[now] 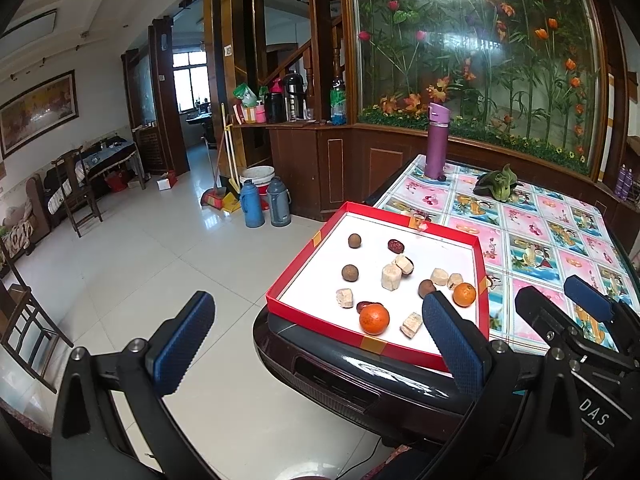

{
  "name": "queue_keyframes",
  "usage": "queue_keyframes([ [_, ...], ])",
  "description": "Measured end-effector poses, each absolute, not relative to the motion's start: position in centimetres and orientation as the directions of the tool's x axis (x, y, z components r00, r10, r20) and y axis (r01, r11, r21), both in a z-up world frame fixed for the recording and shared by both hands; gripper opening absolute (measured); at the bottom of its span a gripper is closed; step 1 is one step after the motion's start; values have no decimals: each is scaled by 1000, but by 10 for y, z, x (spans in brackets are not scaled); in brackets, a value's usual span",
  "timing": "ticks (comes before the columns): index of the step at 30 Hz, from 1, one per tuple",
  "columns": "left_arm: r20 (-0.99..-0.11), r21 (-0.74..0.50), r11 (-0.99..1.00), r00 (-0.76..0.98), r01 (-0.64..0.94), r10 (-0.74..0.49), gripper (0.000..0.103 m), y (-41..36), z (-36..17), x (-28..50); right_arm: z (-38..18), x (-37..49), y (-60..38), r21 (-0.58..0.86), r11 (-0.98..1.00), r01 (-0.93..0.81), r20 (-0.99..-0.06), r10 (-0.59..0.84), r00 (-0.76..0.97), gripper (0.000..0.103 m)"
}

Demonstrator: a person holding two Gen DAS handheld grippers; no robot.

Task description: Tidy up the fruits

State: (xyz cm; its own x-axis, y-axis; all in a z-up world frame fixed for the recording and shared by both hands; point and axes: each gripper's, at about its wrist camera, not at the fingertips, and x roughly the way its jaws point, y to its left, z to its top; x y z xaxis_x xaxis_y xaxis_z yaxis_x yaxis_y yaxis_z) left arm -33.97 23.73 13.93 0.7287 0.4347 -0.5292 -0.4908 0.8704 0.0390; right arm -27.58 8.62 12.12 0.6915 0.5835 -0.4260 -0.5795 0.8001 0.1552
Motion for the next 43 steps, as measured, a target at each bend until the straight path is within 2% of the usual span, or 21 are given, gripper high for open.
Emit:
queue_keyframes([
  [37, -543, 30, 874, 727, -484, 421, 103, 244, 140, -334, 118, -268, 97, 150, 795, -588, -430, 588, 685, 80],
  [43, -532, 39, 881, 736, -471, 418, 103, 248, 141, -320, 114, -245, 95, 205, 793, -573, -459, 596, 659, 80],
])
